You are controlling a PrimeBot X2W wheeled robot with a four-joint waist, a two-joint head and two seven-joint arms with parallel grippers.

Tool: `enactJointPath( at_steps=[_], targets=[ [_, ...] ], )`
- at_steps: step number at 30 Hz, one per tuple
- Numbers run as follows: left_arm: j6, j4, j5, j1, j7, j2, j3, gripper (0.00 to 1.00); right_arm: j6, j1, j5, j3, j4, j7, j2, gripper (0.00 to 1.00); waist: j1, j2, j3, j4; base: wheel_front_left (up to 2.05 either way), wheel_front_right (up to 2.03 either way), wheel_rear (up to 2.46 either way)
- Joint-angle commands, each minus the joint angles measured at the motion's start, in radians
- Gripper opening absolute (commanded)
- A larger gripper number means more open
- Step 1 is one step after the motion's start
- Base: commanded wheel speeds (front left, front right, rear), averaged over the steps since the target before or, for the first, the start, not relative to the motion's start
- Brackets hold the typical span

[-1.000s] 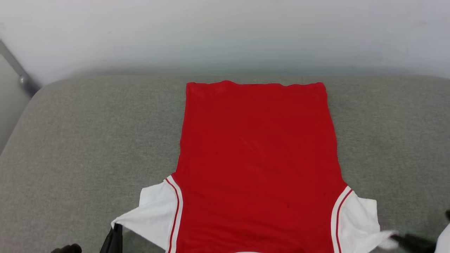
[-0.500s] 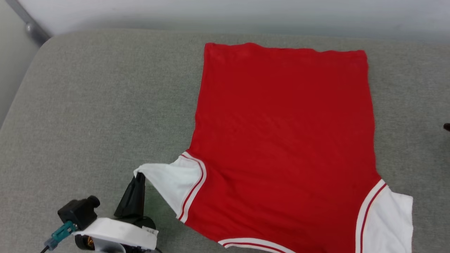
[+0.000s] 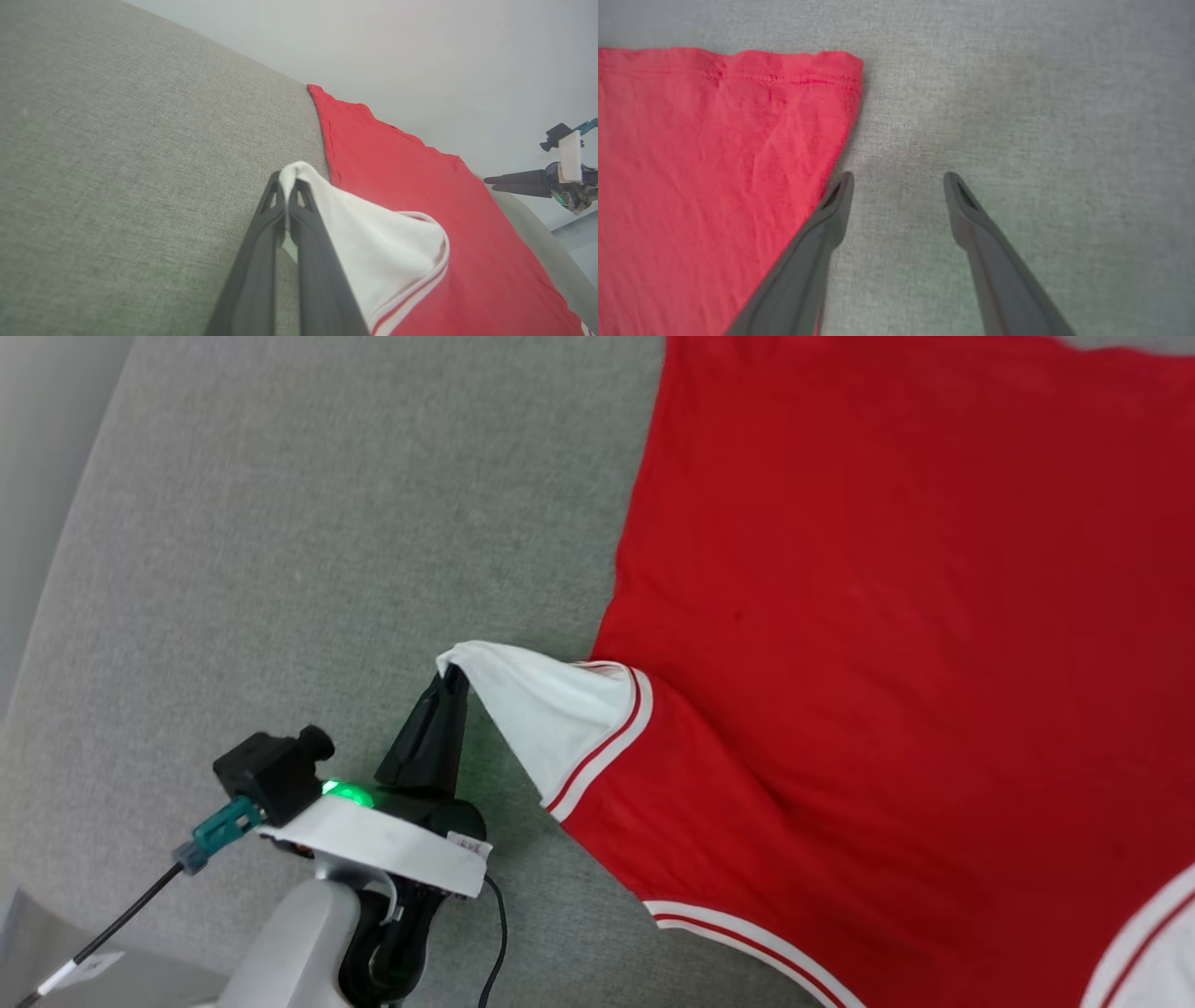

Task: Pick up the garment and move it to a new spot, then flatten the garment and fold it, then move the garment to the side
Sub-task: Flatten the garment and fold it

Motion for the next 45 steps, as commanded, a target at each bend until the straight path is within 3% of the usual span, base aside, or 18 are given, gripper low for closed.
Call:
enactJointPath(
  at_steps=[1, 5, 14, 15, 16, 17, 34, 43, 44, 45],
  targets=[
    [0.001, 0.003, -0.003, -0.028, -0.002, 0.004, -0.014, 0.00, -0.001, -0.039, -0.023, 0.010, 0.049, 0.018, 0.026, 1.00, -0.0003, 0.0000, 0.075, 0.063, 0.00, 0.00, 0.00],
    [0.001, 0.013, -0.008, -0.060, -0.002, 0.006, -0.042, 0.00, -0.001, -0.094, -0.068, 0.031, 0.132, 0.028, 0.106, 1.00, -0.0003, 0.0000, 0.107, 0.079, 0.00, 0.00, 0.00],
    [0.001, 0.029, -0.006, -0.095, -0.002, 0.012, -0.073, 0.00, 0.002, -0.092, -0.136, 0.085, 0.190, 0.105, 0.180, 1.00, -0.0003, 0.0000, 0.130, 0.086, 0.00, 0.00, 0.00],
    [0.001, 0.032, -0.006, -0.094, -0.002, 0.012, -0.078, 0.00, 0.005, -0.085, -0.137, 0.092, 0.184, 0.112, 0.182, 0.59, -0.0003, 0.0000, 0.131, 0.084, 0.00, 0.00, 0.00],
    [0.001, 0.035, -0.005, -0.094, -0.002, 0.014, -0.079, 0.00, 0.005, -0.079, -0.135, 0.094, 0.184, 0.119, 0.183, 0.41, -0.0003, 0.0000, 0.131, 0.082, 0.00, 0.00, 0.00],
    [0.001, 0.037, -0.004, -0.095, -0.002, 0.014, -0.077, 0.00, 0.005, -0.072, -0.135, 0.098, 0.181, 0.131, 0.187, 0.00, -0.0003, 0.0000, 0.131, 0.080, 0.00, 0.00, 0.00],
    [0.001, 0.051, 0.018, -0.012, -0.002, 0.055, 0.007, 0.00, -0.001, -0.045, -0.107, 0.068, 0.162, 0.082, 0.150, 0.00, -0.0003, 0.0000, 0.020, -0.018, 0.00, 0.00, 0.00],
    [0.001, 0.043, 0.023, 0.060, -0.002, 0.072, 0.067, 0.00, -0.001, 0.045, -0.033, 0.020, 0.061, 0.041, 0.134, 0.00, -0.0003, 0.0000, -0.066, -0.100, 0.00, 0.00, 0.00],
    [0.001, 0.042, 0.024, 0.064, -0.002, 0.072, 0.067, 0.00, -0.001, 0.051, -0.032, 0.019, 0.056, 0.038, 0.125, 0.07, -0.0003, 0.0000, -0.068, -0.103, 0.00, 0.00, 0.00],
    [0.001, 0.042, 0.022, 0.066, -0.002, 0.072, 0.066, 0.00, -0.001, 0.054, -0.031, 0.017, 0.052, 0.029, 0.120, 0.40, -0.0003, 0.0000, -0.069, -0.104, 0.00, 0.00, 0.00]
  ],
)
